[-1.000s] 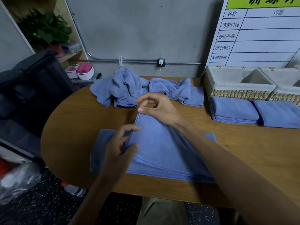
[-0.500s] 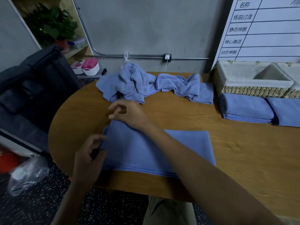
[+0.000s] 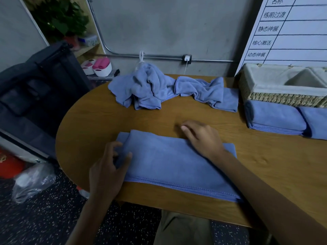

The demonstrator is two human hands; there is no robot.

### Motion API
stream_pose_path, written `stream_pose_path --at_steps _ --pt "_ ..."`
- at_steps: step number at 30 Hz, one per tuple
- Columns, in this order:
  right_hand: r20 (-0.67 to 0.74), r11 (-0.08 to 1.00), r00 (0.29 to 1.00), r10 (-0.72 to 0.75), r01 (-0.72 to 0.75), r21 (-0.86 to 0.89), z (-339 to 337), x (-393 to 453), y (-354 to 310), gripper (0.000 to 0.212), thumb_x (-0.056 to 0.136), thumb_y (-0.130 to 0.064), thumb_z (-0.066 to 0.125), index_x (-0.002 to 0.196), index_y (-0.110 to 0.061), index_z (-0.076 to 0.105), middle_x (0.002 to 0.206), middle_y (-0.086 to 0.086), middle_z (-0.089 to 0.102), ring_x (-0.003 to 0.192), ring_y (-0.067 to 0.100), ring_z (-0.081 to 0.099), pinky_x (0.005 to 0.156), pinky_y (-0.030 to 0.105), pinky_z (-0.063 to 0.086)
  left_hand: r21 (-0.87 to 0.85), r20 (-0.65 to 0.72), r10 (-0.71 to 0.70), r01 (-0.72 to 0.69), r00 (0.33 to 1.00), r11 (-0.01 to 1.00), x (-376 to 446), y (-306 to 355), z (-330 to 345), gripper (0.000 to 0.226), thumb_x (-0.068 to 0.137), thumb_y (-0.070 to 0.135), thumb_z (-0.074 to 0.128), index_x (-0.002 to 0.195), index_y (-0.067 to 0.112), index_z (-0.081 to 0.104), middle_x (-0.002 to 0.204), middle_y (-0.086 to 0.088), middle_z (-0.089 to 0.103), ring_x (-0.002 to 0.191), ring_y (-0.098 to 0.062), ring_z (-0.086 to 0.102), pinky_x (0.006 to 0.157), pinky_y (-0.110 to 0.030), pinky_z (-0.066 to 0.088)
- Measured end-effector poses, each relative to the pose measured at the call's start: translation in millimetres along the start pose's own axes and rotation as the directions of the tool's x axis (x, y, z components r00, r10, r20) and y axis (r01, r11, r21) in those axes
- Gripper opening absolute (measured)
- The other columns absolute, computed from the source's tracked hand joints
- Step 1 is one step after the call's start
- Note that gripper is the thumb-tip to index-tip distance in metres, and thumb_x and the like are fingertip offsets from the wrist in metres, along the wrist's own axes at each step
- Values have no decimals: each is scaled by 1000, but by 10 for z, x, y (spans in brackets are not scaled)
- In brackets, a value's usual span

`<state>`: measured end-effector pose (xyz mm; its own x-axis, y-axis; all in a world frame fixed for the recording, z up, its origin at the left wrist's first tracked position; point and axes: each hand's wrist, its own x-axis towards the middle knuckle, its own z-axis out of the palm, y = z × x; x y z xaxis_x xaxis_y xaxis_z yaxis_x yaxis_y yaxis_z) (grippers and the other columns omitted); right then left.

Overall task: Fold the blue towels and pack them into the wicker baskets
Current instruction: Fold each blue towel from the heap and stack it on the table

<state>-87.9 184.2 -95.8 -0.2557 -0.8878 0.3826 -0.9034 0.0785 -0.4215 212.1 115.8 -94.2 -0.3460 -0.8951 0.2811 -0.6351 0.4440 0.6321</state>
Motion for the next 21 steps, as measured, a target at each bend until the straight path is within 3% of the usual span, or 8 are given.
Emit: stream_pose_path --at_steps 4,8,12,14,16,18,21 --pt "-35 991 999 12 -16 -134 -292 -170 438 29 104 -43 43 108 -27 67 105 -7 71 91 22 67 60 33 47 -30 105 80 -77 991 997 -28 267 178 29 91 35 69 111 40 50 74 12 56 60 -13 56 48 -25 35" --pt "-79 967 995 57 -75 -244 -659 -335 822 46 99 -53 30 97 -25 67 88 -2 70 80 30 67 52 32 39 -128 258 151 -122 954 984 -52 528 340 30 93 18 69 109 38 53 63 10 50 52 -15 48 50 -23 34" --pt "-126 947 991 46 -83 -310 -934 -461 933 46 99 -52 30 91 -23 65 81 0 66 77 30 66 49 33 40 -138 357 156 -113 921 984 117 667 321 28 95 35 63 116 42 46 66 3 62 52 -13 55 56 -37 43" --pt "-121 961 992 23 -55 -269 -931 -484 824 40 100 -51 34 95 -26 65 89 -4 66 84 25 65 54 36 46 -73 334 74 -53 940 996 339 733 368 31 96 45 60 120 49 40 72 0 67 58 -13 61 57 -33 47" --pt "-39 984 999 15 -22 -177 -858 -514 718 42 98 -56 34 99 -29 66 96 -8 65 90 20 63 61 37 49 -51 307 -4 20 952 998 567 800 498 36 94 49 59 126 44 42 71 1 65 65 -15 62 64 -39 51" --pt "41 995 999 11 -7 -99 -788 -561 726 40 96 -59 40 97 -29 66 95 -9 61 92 19 61 66 39 51 -87 294 -41 70 955 994 712 871 634 44 92 49 64 130 37 46 66 6 59 65 -16 60 70 -42 52" --pt "69 994 998 10 -2 -111 -803 -634 889 22 94 -48 61 92 -27 66 92 -8 58 91 20 60 67 36 49 -128 247 13 20 969 992 735 942 741 39 92 36 68 128 33 52 67 3 58 63 -14 59 64 -37 50"
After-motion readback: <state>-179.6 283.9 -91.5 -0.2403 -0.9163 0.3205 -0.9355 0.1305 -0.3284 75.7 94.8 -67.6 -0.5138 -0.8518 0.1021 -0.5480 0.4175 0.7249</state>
